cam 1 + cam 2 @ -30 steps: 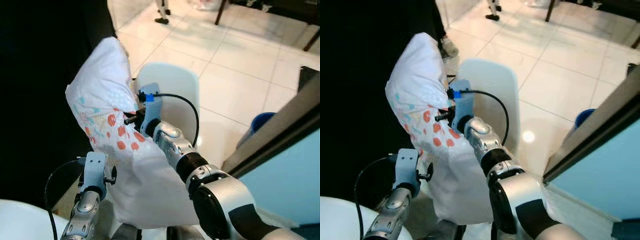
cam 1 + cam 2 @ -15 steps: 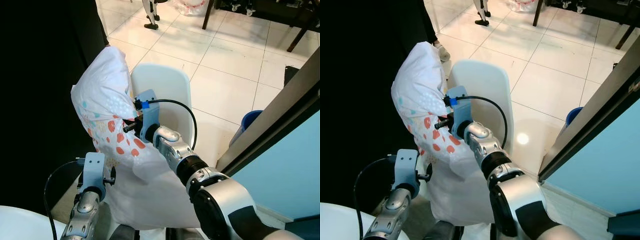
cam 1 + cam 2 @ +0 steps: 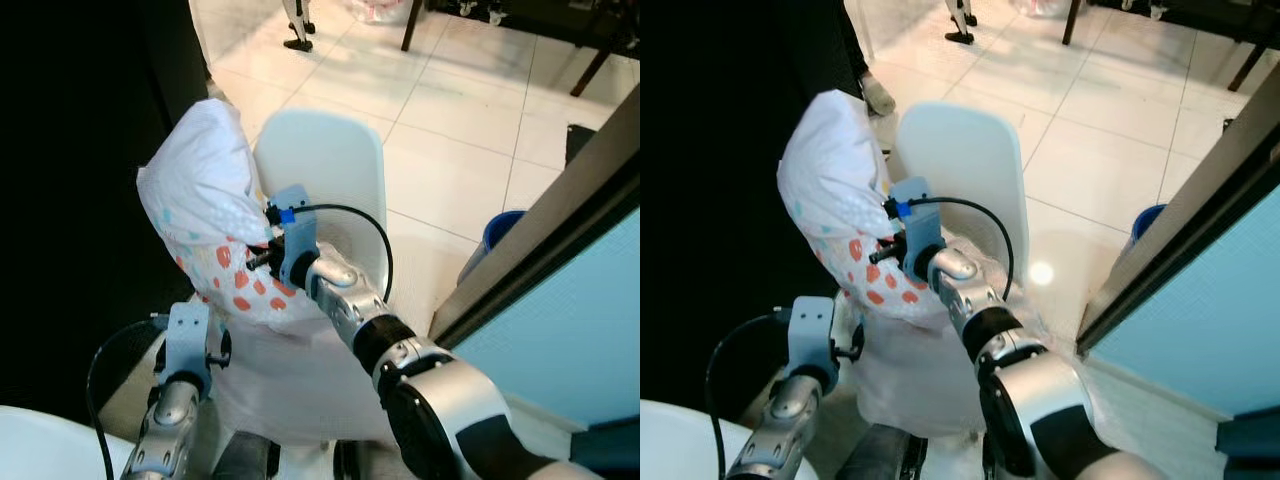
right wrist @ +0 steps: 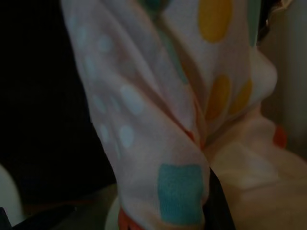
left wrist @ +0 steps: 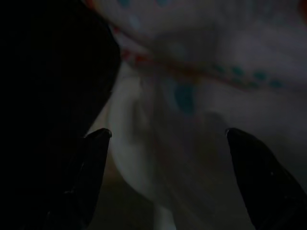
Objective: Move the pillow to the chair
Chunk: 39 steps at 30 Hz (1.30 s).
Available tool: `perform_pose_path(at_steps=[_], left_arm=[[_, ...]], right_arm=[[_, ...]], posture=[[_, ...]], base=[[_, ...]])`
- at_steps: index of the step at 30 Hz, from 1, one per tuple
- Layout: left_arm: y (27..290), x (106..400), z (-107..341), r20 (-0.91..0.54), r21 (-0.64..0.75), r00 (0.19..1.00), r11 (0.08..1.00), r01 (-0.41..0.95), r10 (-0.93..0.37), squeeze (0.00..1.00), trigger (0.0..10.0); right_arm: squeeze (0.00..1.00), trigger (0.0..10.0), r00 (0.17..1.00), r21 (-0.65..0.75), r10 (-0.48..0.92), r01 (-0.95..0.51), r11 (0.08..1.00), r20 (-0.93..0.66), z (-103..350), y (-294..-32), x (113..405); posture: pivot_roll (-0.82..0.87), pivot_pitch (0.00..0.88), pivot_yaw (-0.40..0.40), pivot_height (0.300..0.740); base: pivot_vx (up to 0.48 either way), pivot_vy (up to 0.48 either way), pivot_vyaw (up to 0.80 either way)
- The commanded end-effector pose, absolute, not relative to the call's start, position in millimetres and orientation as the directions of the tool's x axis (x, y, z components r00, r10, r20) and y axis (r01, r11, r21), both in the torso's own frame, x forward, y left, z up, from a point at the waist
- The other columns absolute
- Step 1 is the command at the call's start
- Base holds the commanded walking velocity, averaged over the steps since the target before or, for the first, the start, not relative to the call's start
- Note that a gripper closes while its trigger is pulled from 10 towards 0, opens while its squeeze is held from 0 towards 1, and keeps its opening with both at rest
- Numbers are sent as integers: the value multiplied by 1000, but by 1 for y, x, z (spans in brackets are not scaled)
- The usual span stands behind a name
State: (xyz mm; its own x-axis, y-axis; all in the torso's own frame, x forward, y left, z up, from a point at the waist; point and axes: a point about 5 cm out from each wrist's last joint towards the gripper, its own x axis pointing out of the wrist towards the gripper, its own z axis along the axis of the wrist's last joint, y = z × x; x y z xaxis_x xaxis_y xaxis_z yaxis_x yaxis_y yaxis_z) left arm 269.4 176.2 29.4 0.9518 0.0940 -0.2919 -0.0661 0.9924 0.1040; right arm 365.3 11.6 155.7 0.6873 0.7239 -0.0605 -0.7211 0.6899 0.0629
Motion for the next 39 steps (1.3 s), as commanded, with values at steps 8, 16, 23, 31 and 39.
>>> perform_pose_path(at_steps=[8,16,23,31,39], left_arm=[[177,260,20,-336,116,936,991,-65,101,0,10000],[176,260,20,-336,116,937,991,-60,96,0,10000],[177,262,20,-335,115,937,991,-61,97,0,10000],[178,264,21,-331,115,938,991,-66,101,0,10000],[192,264,24,-319,140,937,984,-106,146,0,10000]], right_arm=[[0,10000,632,144,770,-757,637,-84,132,31,345],[1000,10000,619,281,783,-762,583,53,152,29,351],[1000,10000,637,388,760,-739,552,132,160,21,358],[0,10000,588,465,770,-769,438,248,170,9,360],[0,10000,624,516,738,-734,441,257,154,-14,360]], posture=[[91,272,-20,593],[89,266,-16,593],[84,261,-13,593],[78,250,-13,593],[72,246,-10,593]], base=[[0,0,0],[0,0,0],[0,0,0],[0,0,0],[0,0,0]])
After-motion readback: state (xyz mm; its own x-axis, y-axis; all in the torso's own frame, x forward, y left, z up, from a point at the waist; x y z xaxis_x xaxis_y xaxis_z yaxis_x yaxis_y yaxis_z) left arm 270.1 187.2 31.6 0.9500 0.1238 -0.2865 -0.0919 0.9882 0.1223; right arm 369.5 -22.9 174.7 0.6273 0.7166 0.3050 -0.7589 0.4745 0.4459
